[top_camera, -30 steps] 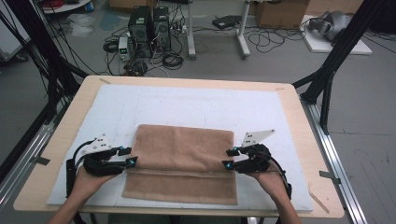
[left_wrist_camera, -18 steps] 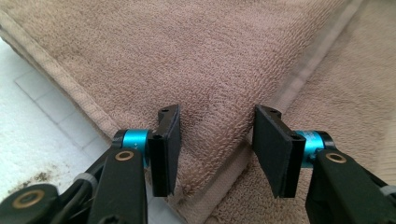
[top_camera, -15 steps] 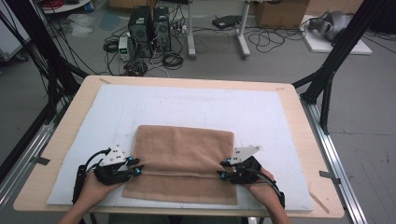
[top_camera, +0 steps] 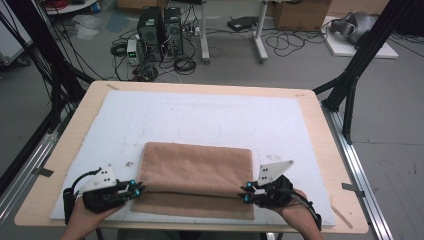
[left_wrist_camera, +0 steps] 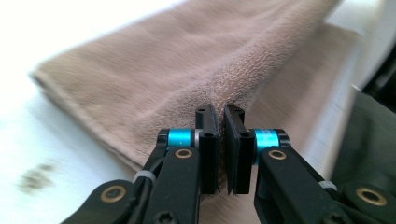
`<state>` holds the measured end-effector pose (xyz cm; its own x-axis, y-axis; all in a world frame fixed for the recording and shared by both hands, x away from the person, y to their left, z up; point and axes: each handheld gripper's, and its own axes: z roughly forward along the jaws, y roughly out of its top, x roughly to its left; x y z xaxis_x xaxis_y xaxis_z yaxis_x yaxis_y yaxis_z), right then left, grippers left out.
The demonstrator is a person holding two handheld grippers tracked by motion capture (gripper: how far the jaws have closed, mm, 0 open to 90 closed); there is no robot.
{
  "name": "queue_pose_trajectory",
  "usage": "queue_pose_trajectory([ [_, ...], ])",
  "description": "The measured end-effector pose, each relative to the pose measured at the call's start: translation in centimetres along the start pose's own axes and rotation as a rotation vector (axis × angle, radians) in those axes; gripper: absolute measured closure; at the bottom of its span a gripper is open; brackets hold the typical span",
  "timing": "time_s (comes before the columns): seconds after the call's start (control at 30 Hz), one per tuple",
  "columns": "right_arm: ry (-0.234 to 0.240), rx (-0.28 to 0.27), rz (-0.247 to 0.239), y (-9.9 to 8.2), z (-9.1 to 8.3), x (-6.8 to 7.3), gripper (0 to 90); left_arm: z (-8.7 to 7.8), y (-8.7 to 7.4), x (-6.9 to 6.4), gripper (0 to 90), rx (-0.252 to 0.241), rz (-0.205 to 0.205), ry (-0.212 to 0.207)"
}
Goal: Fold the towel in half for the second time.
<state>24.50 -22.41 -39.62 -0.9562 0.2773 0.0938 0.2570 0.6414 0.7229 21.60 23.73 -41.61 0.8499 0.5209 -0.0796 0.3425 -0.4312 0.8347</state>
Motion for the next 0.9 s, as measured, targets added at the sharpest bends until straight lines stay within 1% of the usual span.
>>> queue_pose_trajectory([
  [0.03,0.030,0.006,0.028,-0.6,0.4,-0.1,57.0,0.3,-0.4,-0.1,69.6,0.007,-0.004,-0.003],
  [0.07,0.029,-0.006,0.058,-1.1,0.6,-0.3,55.3,0.4,-0.6,0.1,58.4,0.010,-0.025,-0.023],
  [0.1,0.086,-0.025,0.073,-1.5,0.6,-0.7,54.7,0.5,-0.8,0.3,52.3,-0.005,-0.045,-0.040],
  [0.13,0.117,-0.053,0.083,-1.8,0.6,-1.0,54.3,0.5,-0.8,0.6,51.0,-0.020,-0.054,-0.050],
  [0.17,0.114,-0.070,0.096,-1.8,0.5,-1.2,52.8,0.5,-0.7,1.0,50.9,-0.027,-0.065,-0.049],
  [0.2,0.105,-0.083,0.107,-1.8,0.5,-1.6,52.8,0.7,-0.5,1.2,51.1,-0.025,-0.065,-0.043],
  [0.23,0.102,-0.080,0.112,-1.6,0.7,-2.0,52.6,0.8,-0.3,1.5,52.6,-0.023,-0.058,-0.037],
  [0.27,0.085,-0.076,0.117,-1.4,0.9,-2.2,52.0,1.1,-0.3,1.6,54.6,-0.015,-0.057,-0.038],
  [0.3,0.084,-0.074,0.110,-1.3,1.1,-2.4,52.9,1.3,-0.3,1.7,56.4,-0.006,-0.060,-0.054],
  [0.33,0.103,-0.070,0.102,-1.2,1.4,-2.5,53.2,1.6,-0.4,1.6,58.7,0.009,-0.054,-0.066],
  [0.37,0.112,-0.055,0.098,-1.1,1.7,-2.3,53.2,1.8,-0.6,1.4,61.3,0.034,-0.038,-0.060],
  [0.4,0.111,-0.042,0.079,-1.2,2.1,-2.1,53.9,2.1,-0.9,1.2,64.3,0.060,-0.029,-0.063],
  [0.43,0.115,-0.025,0.069,-1.3,2.4,-1.8,56.9,2.3,-1.2,1.1,67.8,0.075,-0.017,-0.063],
  [0.47,0.112,-0.005,0.061,-1.5,2.8,-1.5,60.7,2.6,-1.5,1.0,72.0,0.078,-0.007,-0.054],
  [0.5,0.101,0.019,0.053,-1.8,3.2,-1.3,66.4,2.7,-1.7,0.9,76.1,0.063,-0.009,-0.042],
  [0.53,0.099,0.029,0.051,-2.1,3.6,-1.2,71.9,2.7,-1.8,0.9,80.4,0.057,-0.016,-0.040],
  [0.57,0.092,0.011,0.051,-2.3,3.8,-1.0,80.3,2.8,-1.7,0.9,84.5,0.053,-0.027,-0.038],
  [0.6,0.099,0.000,0.044,-2.4,3.8,-1.0,84.8,2.7,-1.7,0.8,86.1,0.052,-0.020,-0.034],
  [0.63,0.112,0.003,0.045,-2.3,3.7,-1.0,85.9,2.5,-1.6,0.7,87.1,0.043,-0.008,-0.030],
  [0.67,0.112,0.002,0.040,-2.1,3.4,-1.0,86.1,2.1,-1.5,0.6,87.4,0.032,-0.002,-0.034],
  [0.7,0.107,-0.011,0.029,-1.9,3.0,-0.9,86.2,1.6,-1.4,0.6,87.5,0.012,-0.009,-0.034],
  [0.73,0.110,-0.035,0.021,-1.6,2.3,-0.7,86.1,1.1,-1.3,0.5,87.5,-0.008,-0.015,-0.041],
  [0.77,0.119,-0.057,0.016,-1.3,1.7,-0.5,86.1,0.6,-1.2,0.4,87.6,-0.022,-0.016,-0.051],
  [0.8,0.121,-0.061,0.006,-1.1,1.2,-0.3,86.0,0.2,-1.2,0.2,87.6,-0.026,-0.012,-0.066],
  [0.83,0.148,-0.052,-0.002,-1.0,1.0,0.0,85.9,0.1,-1.2,-0.2,87.6,-0.021,-0.007,-0.075],
  [0.9,0.175,-0.013,-0.018,-1.1,1.5,0.3,84.6,0.2,-1.7,-0.5,87.5,0.012,0.012,-0.085],
])
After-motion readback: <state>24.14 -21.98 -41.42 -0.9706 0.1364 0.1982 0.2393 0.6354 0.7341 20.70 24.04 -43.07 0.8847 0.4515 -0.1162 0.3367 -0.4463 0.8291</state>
